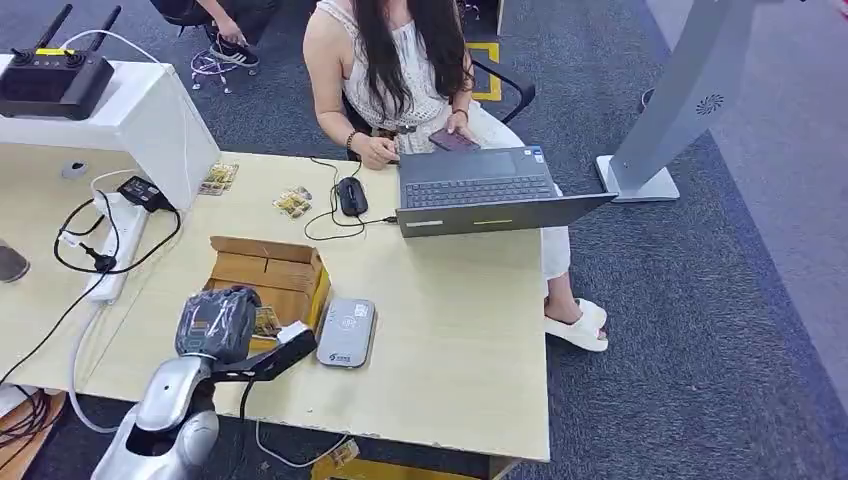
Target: Pass the card to the sensor for recognition and then transmit it.
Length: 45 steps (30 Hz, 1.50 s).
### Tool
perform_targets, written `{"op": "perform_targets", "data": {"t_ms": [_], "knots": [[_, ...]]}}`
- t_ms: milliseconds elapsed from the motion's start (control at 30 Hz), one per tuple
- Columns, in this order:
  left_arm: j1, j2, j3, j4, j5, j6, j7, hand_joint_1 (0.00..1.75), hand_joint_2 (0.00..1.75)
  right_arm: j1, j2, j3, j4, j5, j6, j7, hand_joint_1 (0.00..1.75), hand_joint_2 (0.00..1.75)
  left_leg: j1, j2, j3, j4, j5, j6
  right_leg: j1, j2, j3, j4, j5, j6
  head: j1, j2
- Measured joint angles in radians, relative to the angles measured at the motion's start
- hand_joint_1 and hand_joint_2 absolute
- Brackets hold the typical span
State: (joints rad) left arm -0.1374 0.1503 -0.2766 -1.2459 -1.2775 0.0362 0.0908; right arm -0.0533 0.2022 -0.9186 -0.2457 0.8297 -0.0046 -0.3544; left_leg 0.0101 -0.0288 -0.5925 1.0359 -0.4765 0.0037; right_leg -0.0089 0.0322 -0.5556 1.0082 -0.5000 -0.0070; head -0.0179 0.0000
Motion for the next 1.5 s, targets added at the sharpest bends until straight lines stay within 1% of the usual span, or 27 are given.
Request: {"op": "perform_targets", "data": {"t_ms": [167, 267, 400, 567, 600, 967, 1100, 1233, 1333, 1400, 1500], "knots": [[-0.050, -0.014, 0.009, -0.004, -0.019, 0.054, 0.008, 1.75, 1.75, -0.004, 0.000, 0.000, 0.000, 0.013, 0.000, -0.004, 0.00, 1.75, 0.000, 0.000, 0.000, 0.000, 0.000, 0.000, 0.000, 0.000, 0.000, 0.000, 0.001, 0.000, 0.000, 0.000], [-0.097, -0.021, 0.022, -0.003, -0.036, 0.089, 0.009, 1.75, 1.75, -0.007, 0.000, 0.000, 0.000, 0.020, 0.000, -0.003, 0.00, 1.75, 0.000, 0.000, 0.000, 0.000, 0.001, 0.001, 0.000, -0.001, 0.000, 0.000, 0.001, 0.000, 0.000, 0.000], [-0.164, -0.033, 0.040, 0.009, -0.048, 0.102, 0.010, 1.75, 1.75, -0.013, 0.000, 0.000, 0.000, 0.026, 0.002, -0.004, 0.00, 1.75, 0.000, 0.000, 0.000, 0.000, 0.001, 0.000, 0.000, 0.000, 0.001, 0.000, 0.001, 0.000, 0.000, 0.000], [-0.190, -0.043, 0.050, 0.015, -0.051, 0.102, 0.009, 1.75, 1.75, -0.014, 0.000, 0.000, 0.000, 0.028, 0.001, -0.003, 0.00, 1.75, 0.000, 0.000, 0.000, 0.000, 0.001, 0.000, 0.000, 0.000, 0.000, 0.000, 0.001, 0.000, 0.000, 0.000], [-0.192, -0.045, 0.051, 0.018, -0.052, 0.102, 0.008, 0.00, 1.75, -0.014, 0.000, 0.000, 0.000, 0.027, 0.002, -0.003, 0.00, 1.75, 0.000, 0.000, 0.000, 0.000, 0.001, 0.000, 0.000, 0.000, 0.000, 0.000, 0.001, 0.000, 0.000, 0.000], [-0.187, -0.049, 0.053, 0.043, -0.036, 0.097, -0.029, 0.00, 1.75, -0.015, 0.000, 0.000, 0.001, 0.029, 0.001, -0.003, 0.00, 1.75, 0.000, 0.000, 0.000, 0.000, 0.001, 0.000, 0.000, 0.000, 0.000, 0.000, 0.001, 0.000, 0.000, 0.000], [-0.159, -0.050, 0.053, 0.038, -0.027, 0.086, -0.054, 0.00, 1.75, -0.014, 0.000, -0.007, 0.001, 0.024, 0.000, -0.006, 0.00, 1.75, 0.000, 0.000, 0.000, 0.000, 0.001, 0.000, 0.000, 0.000, 0.000, 0.000, 0.001, 0.000, 0.000, 0.000], [-0.123, -0.050, 0.053, 0.009, -0.020, 0.079, -0.064, 0.00, 1.75, -0.013, 0.000, -0.019, 0.001, 0.018, 0.000, -0.011, 0.00, 1.75, 0.000, 0.000, 0.000, 0.000, 0.001, 0.001, 0.000, 0.000, 0.000, 0.000, 0.001, 0.000, 0.000, 0.000], [-0.095, -0.050, 0.053, -0.024, -0.004, 0.072, -0.084, 0.00, 1.75, -0.011, 0.000, -0.025, 0.001, 0.013, -0.003, -0.017, 0.00, 1.75, 0.000, 0.000, 0.000, 0.000, 0.001, 0.001, 0.000, 0.000, 0.000, 0.000, 0.001, 0.000, 0.000, 0.000], [-0.060, -0.048, 0.053, -0.058, 0.014, 0.059, -0.099, 0.00, 1.75, -0.010, 0.000, -0.031, 0.001, 0.008, -0.003, -0.019, 0.00, 1.75, 0.000, 0.000, 0.000, 0.000, 0.001, 0.001, 0.000, 0.000, 0.000, 0.000, 0.001, 0.000, 0.000, 0.000], [0.006, -0.037, 0.044, -0.117, 0.027, 0.057, -0.113, 0.00, 1.75, -0.007, 0.000, -0.046, 0.000, 0.007, -0.003, -0.022, 0.00, 1.75, 0.000, 0.000, 0.000, 0.000, 0.001, 0.000, 0.000, 0.000, 0.000, 0.000, 0.000, 0.000, 0.000, 0.000]]}}
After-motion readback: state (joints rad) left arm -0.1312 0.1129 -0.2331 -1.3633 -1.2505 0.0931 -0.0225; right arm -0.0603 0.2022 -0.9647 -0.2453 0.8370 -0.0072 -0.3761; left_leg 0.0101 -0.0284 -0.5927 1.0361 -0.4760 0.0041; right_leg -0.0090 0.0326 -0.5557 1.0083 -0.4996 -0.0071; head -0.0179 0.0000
